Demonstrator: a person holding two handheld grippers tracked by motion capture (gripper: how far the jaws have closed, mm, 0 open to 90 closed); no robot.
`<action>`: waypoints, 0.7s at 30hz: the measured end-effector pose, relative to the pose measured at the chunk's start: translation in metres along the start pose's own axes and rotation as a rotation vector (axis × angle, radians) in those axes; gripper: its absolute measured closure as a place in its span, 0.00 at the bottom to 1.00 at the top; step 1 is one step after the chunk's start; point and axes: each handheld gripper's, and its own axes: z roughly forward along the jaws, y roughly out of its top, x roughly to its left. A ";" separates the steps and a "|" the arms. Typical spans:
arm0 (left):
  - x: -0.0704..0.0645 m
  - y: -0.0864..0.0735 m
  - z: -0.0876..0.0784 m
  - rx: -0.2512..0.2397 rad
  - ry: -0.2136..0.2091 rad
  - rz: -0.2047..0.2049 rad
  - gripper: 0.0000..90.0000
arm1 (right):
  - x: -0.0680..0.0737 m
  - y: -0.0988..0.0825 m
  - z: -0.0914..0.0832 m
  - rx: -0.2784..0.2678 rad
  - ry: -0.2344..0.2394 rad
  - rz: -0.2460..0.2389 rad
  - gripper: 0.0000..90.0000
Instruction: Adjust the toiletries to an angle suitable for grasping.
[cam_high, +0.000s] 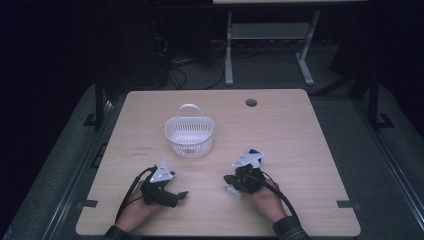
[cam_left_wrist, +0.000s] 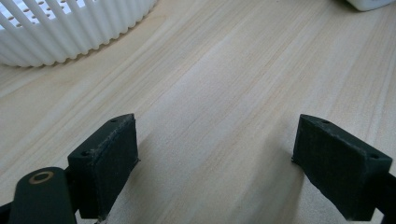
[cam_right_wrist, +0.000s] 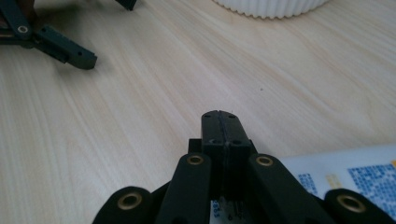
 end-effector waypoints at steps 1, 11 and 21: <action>0.000 0.000 0.000 -0.001 0.000 -0.001 0.14 | 0.001 -0.003 -0.003 0.005 -0.003 0.001 0.99; 0.000 0.000 0.000 0.004 -0.001 0.006 0.14 | 0.002 -0.012 -0.010 0.017 -0.004 0.007 1.00; 0.000 0.000 0.000 -0.001 -0.002 0.000 0.14 | 0.002 -0.021 -0.018 0.025 -0.008 0.008 0.99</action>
